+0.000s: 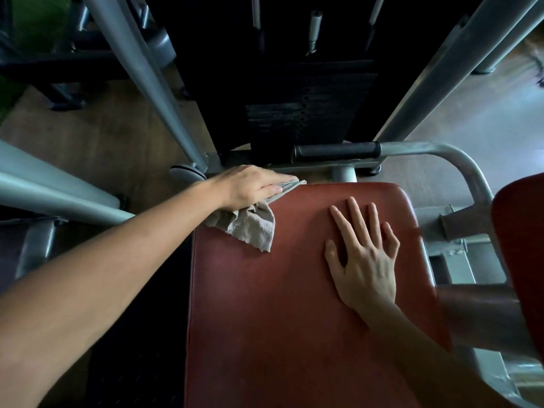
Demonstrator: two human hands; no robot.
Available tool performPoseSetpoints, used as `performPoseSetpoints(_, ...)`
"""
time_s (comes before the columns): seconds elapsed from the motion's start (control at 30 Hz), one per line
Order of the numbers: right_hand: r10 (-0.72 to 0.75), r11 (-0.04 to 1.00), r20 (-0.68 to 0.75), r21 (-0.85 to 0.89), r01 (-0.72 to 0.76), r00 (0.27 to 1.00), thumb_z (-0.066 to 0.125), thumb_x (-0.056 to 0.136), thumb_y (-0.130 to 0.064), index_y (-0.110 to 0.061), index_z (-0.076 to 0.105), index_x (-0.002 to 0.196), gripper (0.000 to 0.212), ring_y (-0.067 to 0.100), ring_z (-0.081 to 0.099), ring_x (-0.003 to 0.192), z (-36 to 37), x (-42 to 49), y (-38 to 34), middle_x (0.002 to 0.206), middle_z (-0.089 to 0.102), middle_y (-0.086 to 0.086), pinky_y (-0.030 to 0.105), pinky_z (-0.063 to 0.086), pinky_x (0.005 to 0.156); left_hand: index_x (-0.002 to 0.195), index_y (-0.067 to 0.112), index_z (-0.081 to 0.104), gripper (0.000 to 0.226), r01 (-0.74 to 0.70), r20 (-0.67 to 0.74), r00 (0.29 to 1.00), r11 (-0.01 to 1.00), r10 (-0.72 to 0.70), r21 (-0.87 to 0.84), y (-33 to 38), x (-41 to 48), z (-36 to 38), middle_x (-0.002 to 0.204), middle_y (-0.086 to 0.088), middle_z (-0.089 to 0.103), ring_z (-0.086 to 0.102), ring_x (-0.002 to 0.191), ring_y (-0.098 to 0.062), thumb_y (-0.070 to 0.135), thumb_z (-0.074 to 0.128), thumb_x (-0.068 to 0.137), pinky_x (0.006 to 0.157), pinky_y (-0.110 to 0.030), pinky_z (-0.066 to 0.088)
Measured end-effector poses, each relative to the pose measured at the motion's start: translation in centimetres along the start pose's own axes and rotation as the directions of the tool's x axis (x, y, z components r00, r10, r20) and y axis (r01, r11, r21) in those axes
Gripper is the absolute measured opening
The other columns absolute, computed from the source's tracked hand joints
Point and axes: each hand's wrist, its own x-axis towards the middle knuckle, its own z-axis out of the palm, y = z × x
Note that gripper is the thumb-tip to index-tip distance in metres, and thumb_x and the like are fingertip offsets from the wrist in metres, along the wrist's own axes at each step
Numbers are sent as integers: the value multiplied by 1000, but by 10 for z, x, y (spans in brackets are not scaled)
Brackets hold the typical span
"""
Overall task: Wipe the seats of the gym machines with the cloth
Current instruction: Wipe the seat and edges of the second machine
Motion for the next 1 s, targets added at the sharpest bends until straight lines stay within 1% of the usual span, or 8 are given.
performPoseSetpoints(0.1, -5, 1000, -4, 9, 6, 1000, 34, 99, -50, -39, 29, 154, 57, 23, 7, 155, 0, -1, 0, 166, 17, -7, 49, 14, 121, 148, 38, 43, 43, 32, -11, 999, 997, -33, -64, -15, -22, -4, 131, 20, 54, 46, 120, 2, 38, 41, 105, 103, -18, 31)
performPoseSetpoints(0.27, -3, 1000, -3, -4, 3, 1000, 34, 99, -49, -38, 27, 155, 58, 24, 7, 155, 2, -1, -1, 167, 15, -7, 49, 13, 121, 146, 38, 45, 46, 85, -34, 995, 990, -89, -109, -47, -49, -1, 149, 10, 50, 46, 135, -5, 48, 40, 101, 117, -32, 32)
performPoseSetpoints(0.37, -3, 1000, 0, -19, 3, 1000, 34, 99, -49, -38, 26, 155, 58, 24, 7, 155, 3, -1, -1, 167, 15, -7, 50, 14, 121, 144, 44, 46, 47, 80, -25, 996, 994, -82, -72, -23, -28, 3, 148, 16, 51, 47, 136, -9, 54, 36, 99, 116, -40, 36)
performPoseSetpoints(0.53, -5, 1000, -8, 6, 5, 1000, 34, 99, -50, -39, 30, 154, 56, 24, 9, 155, 1, 0, 0, 166, 17, -8, 49, 14, 121, 143, 49, 44, 40, 90, -61, 994, 996, -89, 20, 18, 4, 5, 149, 16, 49, 48, 136, -16, 46, 40, 103, 109, -32, 38)
performPoseSetpoints(0.63, -4, 1000, -15, 13, 4, 1000, 33, 99, -50, -40, 30, 153, 56, 22, 9, 155, -1, -2, 0, 166, 18, -9, 47, 13, 121, 135, 59, 45, 40, 132, -135, 981, 988, -142, -80, -10, -24, 10, 143, 17, 56, 53, 132, -13, 56, 38, 96, 111, -38, 41)
performPoseSetpoints(0.8, 3, 1000, -20, 8, -2, 1000, 34, 99, -49, -39, 29, 154, 56, 23, 9, 155, 0, -2, -2, 166, 18, -8, 47, 13, 122, 130, 48, 55, 41, 191, -335, 899, 941, -283, -281, -42, -63, 27, 130, 16, 66, 60, 121, -9, 53, 40, 92, 106, -40, 46)
performPoseSetpoints(0.9, 0, 1000, -21, -2, 0, 1000, 35, 99, -48, -39, 30, 154, 56, 24, 10, 155, 0, -2, -2, 166, 19, -7, 48, 14, 121, 123, 59, 50, 35, 192, -316, 913, 955, -259, -228, -31, -51, 24, 124, 18, 68, 62, 117, -10, 55, 40, 90, 101, -42, 49)
performPoseSetpoints(1.0, -6, 1000, -33, 11, 7, 999, 36, 98, -48, -38, 32, 153, 55, 23, 11, 154, 0, -2, -1, 165, 20, -7, 48, 14, 121, 131, 50, 56, 36, 200, -307, 928, 978, -211, -67, -9, -39, 22, 124, 14, 67, 59, 115, -14, 51, 44, 97, 91, -34, 48)
